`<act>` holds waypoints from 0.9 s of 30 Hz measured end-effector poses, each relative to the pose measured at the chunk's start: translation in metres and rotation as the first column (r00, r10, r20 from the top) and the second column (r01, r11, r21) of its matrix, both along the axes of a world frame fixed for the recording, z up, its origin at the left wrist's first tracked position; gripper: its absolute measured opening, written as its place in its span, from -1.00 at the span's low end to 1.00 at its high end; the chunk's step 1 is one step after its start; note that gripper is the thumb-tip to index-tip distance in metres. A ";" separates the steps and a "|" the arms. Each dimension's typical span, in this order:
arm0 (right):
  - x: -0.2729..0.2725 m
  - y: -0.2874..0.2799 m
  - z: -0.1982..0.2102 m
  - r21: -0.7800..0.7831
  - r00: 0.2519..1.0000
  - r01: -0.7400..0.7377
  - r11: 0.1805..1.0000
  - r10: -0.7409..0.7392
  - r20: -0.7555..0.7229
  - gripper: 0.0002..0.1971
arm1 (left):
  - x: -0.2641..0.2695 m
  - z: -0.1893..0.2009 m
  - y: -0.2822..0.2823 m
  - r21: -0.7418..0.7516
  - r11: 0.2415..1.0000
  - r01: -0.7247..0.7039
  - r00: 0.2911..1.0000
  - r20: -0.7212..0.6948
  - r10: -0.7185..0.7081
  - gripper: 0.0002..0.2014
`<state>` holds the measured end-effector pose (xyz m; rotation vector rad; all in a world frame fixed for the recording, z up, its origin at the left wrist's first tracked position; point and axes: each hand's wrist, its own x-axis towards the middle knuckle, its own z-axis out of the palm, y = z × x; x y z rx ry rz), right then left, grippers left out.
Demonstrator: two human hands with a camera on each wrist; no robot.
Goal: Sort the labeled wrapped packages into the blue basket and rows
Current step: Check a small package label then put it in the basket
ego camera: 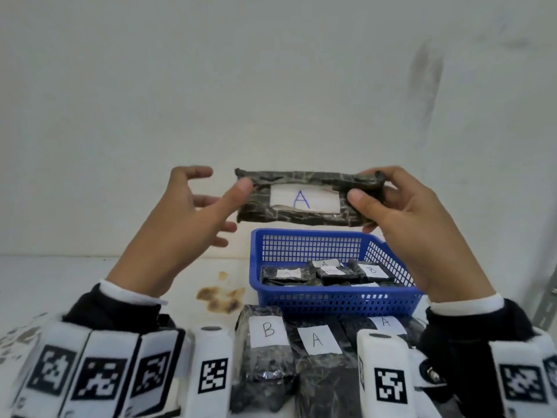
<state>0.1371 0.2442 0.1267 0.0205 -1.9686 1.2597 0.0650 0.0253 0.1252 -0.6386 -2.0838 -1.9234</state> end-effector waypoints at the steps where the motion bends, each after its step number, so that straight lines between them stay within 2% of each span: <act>1: -0.006 0.007 -0.002 -0.004 0.999 0.041 0.999 -0.041 0.017 -0.86 | -0.008 -0.003 0.000 -0.002 1.000 -0.015 1.000 0.022 0.015 -0.43; 3: -0.024 0.025 -0.008 0.028 0.989 0.129 0.991 -0.131 0.068 -0.85 | -0.027 -0.009 0.004 -0.050 0.997 -0.052 0.997 0.059 0.055 -0.53; 5: -0.046 0.046 -0.014 0.092 0.964 0.206 0.974 -0.219 0.153 -0.79 | -0.052 -0.018 0.012 -0.186 0.981 -0.059 0.992 0.100 0.078 -0.59; 8: -0.082 0.079 -0.023 0.180 0.909 0.276 0.944 -0.318 0.270 -0.73 | -0.092 -0.031 0.026 -0.415 0.910 -0.011 0.983 0.164 0.086 -0.60; 10: -0.106 0.096 -0.030 0.174 0.879 0.277 0.945 -0.323 0.352 -0.73 | -0.114 -0.040 0.035 -0.530 0.848 0.026 0.977 0.191 0.090 -0.58; 13: -0.142 0.112 -0.038 0.120 0.837 0.233 0.965 -0.261 0.481 -0.75 | -0.140 -0.049 0.046 -0.662 0.747 0.062 0.975 0.200 0.096 -0.53; 18: -0.193 0.117 -0.033 0.237 0.742 0.111 0.965 -0.239 0.626 -0.79 | -0.172 -0.063 0.065 -0.759 0.633 0.153 0.972 0.231 0.043 -0.40; 21: -0.220 0.118 -0.027 0.293 0.667 0.021 0.956 -0.231 0.708 -0.80 | -0.181 -0.067 0.073 -0.806 0.545 0.231 0.967 0.251 -0.038 -0.45; 24: -0.237 0.119 -0.029 0.348 0.572 -0.065 0.935 -0.251 0.781 -0.79 | -0.185 -0.066 0.074 -0.823 0.513 0.243 0.968 0.236 -0.081 -0.54; 27: -0.252 0.123 -0.039 0.261 0.514 -0.105 0.959 -0.173 0.840 -0.80 | -0.186 -0.067 0.072 -0.824 0.511 0.243 0.969 0.227 -0.094 -0.50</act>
